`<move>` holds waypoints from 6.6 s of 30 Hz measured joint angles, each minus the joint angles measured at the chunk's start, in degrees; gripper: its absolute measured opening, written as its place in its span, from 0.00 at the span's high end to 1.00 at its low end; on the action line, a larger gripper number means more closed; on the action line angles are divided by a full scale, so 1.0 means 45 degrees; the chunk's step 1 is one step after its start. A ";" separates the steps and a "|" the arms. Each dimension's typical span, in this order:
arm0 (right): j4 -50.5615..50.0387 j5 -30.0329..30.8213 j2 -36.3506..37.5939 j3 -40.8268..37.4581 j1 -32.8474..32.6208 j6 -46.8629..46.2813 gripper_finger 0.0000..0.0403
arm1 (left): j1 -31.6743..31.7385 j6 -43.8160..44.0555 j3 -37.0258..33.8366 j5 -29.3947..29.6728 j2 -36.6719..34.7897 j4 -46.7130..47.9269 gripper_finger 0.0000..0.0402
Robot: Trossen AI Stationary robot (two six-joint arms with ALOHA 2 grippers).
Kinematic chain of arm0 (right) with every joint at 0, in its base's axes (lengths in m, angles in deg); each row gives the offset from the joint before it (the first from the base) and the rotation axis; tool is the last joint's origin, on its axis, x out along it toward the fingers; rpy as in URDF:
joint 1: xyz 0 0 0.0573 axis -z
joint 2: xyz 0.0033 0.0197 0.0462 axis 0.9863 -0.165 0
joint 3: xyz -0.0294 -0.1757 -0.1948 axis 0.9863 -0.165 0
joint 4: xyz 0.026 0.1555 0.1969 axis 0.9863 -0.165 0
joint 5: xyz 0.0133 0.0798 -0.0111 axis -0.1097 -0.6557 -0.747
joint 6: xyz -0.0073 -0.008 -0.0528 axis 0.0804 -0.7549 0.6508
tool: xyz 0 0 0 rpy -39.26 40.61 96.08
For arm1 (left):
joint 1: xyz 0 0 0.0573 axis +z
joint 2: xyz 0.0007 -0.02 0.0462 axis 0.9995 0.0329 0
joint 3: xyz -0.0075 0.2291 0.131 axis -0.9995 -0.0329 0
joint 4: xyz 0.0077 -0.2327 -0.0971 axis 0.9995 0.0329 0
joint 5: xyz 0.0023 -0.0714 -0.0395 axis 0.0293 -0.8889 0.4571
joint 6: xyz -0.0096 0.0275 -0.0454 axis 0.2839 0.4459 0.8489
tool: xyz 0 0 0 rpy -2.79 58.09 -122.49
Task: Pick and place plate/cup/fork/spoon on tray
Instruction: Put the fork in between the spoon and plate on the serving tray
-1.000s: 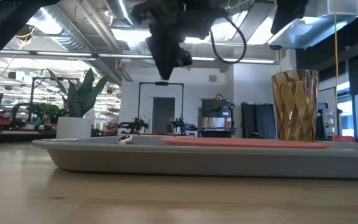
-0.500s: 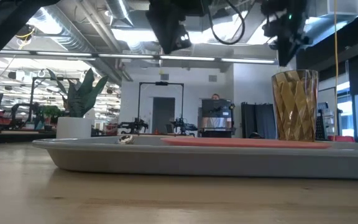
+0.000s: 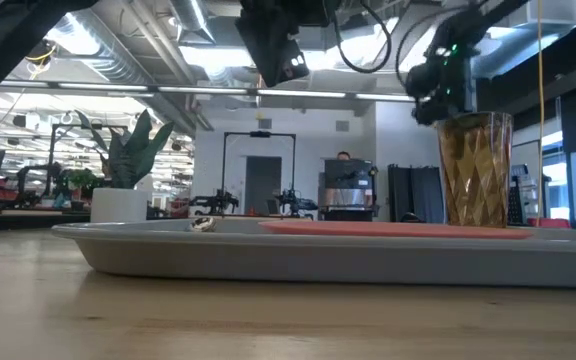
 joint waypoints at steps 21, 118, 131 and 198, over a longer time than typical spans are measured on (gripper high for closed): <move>0.1447 -0.1814 0.0703 -0.3899 0.0216 -0.1877 0.82 | 0.1131 -0.0370 -0.0005 0.0010 0.0000 -0.0005 0.88; 0.6480 0.1082 0.3899 -0.9359 -0.3085 -0.7875 1.00 | 0.1125 -0.0701 -0.0015 0.0295 0.0000 -0.0007 0.88; 0.2429 0.3202 0.5416 -0.6167 -0.4848 -0.9596 1.00 | 0.1125 -0.0608 -0.0015 0.0307 0.0005 -0.0005 0.88; -0.0010 0.6739 -0.4012 0.4187 -1.6032 -0.8621 1.00 | 0.1524 -0.4606 -0.2794 0.0578 -0.4911 -0.0341 0.88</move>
